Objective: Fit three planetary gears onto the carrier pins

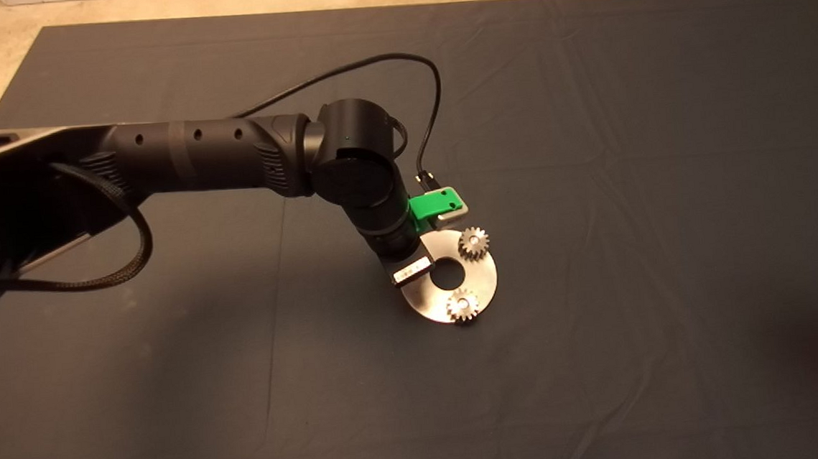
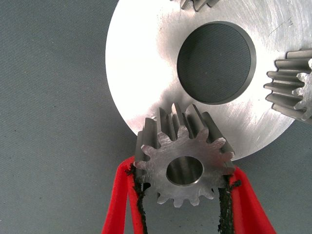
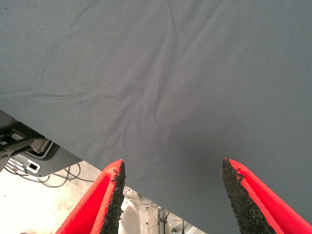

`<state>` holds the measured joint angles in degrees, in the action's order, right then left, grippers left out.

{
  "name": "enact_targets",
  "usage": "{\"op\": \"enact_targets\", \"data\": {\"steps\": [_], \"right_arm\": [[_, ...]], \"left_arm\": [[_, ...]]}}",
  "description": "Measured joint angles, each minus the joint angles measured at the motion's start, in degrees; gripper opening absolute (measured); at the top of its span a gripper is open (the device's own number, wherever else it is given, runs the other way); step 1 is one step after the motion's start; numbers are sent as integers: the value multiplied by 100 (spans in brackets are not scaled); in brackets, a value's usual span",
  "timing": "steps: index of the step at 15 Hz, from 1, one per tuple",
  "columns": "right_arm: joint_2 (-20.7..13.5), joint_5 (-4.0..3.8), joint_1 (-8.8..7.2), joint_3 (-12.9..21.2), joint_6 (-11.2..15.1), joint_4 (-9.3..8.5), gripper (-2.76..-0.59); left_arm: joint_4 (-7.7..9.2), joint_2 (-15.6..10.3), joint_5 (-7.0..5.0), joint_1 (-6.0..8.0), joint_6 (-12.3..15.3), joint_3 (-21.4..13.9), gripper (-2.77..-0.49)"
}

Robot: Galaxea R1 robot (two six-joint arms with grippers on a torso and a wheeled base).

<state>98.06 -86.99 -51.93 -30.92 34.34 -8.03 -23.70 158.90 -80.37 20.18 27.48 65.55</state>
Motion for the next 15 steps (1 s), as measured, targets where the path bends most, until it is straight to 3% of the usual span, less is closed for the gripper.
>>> {"op": "enact_targets", "data": {"steps": [11,15], "right_arm": [[0,2,0,0,0,1,-191],[0,0,0,0,0,1,-191]], "left_arm": [[44,-6,11,18,-122,101,-271],[39,-2,-66,18,-245,101,-271]]}}
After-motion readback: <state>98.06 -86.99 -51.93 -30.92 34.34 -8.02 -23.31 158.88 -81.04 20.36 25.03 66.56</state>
